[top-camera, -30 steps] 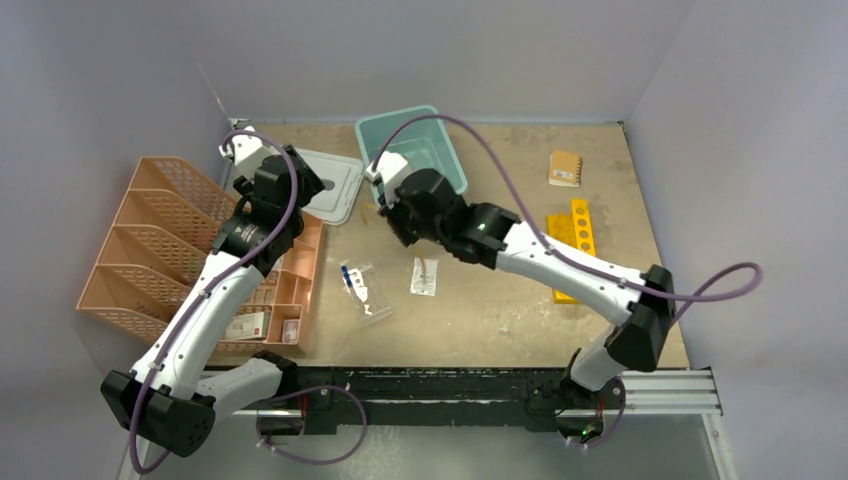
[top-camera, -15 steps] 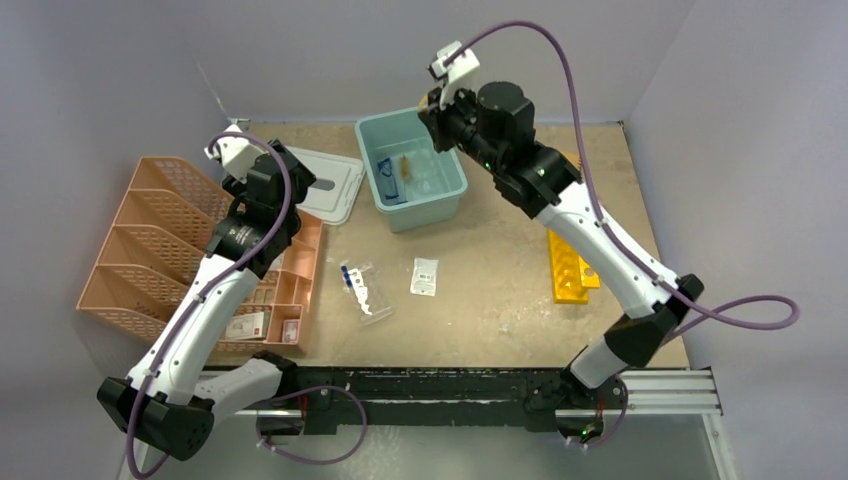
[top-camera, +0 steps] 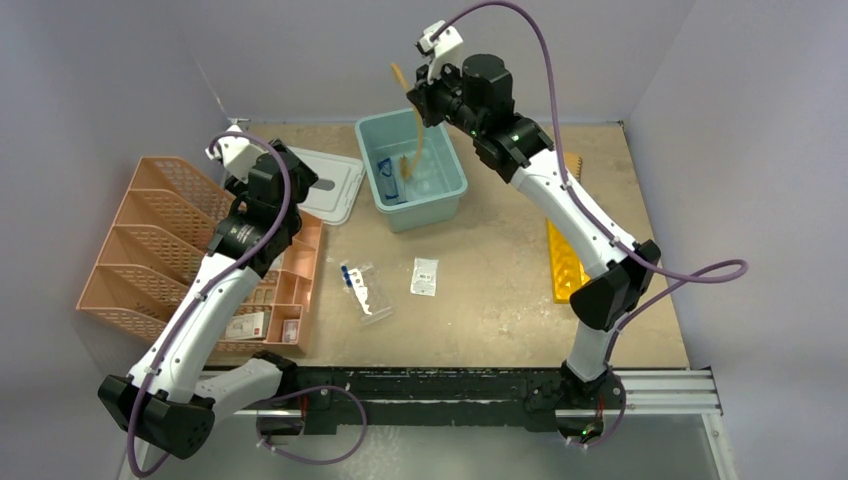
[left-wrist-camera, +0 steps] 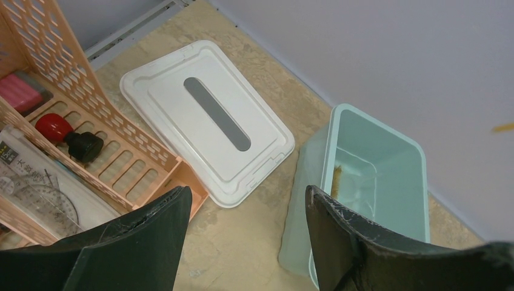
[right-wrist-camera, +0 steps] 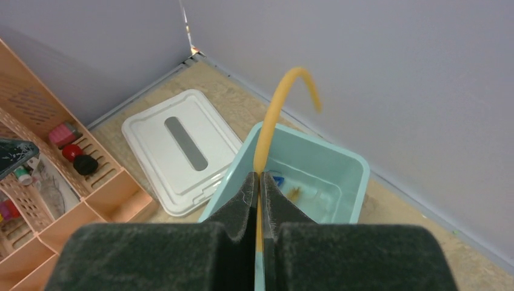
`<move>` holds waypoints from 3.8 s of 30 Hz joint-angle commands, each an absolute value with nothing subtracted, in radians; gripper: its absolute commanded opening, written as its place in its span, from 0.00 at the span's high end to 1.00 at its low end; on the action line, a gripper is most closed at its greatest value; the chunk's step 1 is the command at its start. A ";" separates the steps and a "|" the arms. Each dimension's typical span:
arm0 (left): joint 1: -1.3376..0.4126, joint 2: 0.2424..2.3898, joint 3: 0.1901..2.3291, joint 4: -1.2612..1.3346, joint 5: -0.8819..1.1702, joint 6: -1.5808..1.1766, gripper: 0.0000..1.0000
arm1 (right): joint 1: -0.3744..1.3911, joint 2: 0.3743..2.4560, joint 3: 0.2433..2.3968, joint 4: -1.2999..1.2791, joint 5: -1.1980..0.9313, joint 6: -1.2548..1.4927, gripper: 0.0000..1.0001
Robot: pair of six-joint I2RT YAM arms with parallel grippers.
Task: Organize the chemistry lab equipment
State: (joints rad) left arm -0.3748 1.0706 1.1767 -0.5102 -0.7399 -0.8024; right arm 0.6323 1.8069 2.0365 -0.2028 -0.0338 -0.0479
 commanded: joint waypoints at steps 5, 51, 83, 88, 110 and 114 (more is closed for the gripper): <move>-0.369 1.076 1.203 -0.461 -0.756 -0.805 0.32 | 0.614 1.832 2.015 -0.107 -0.103 -0.028 1.00; -0.366 1.079 1.222 -0.496 -0.779 -0.727 0.32 | 0.593 2.315 2.142 -0.032 -0.095 0.672 1.00; -0.366 1.060 1.226 -0.535 -0.788 -0.733 0.31 | 0.547 2.293 2.045 0.127 -0.127 0.999 0.56; -0.366 1.064 1.223 -0.532 -0.780 -0.735 0.31 | 0.547 2.236 2.052 0.106 -0.152 0.859 0.53; -0.367 1.032 1.102 -0.397 -0.588 -0.741 0.31 | 0.717 1.510 1.292 -0.149 0.026 0.208 0.42; -0.366 1.032 1.120 -0.434 -0.659 -0.731 0.31 | 0.831 1.549 1.227 -0.216 0.092 0.197 0.41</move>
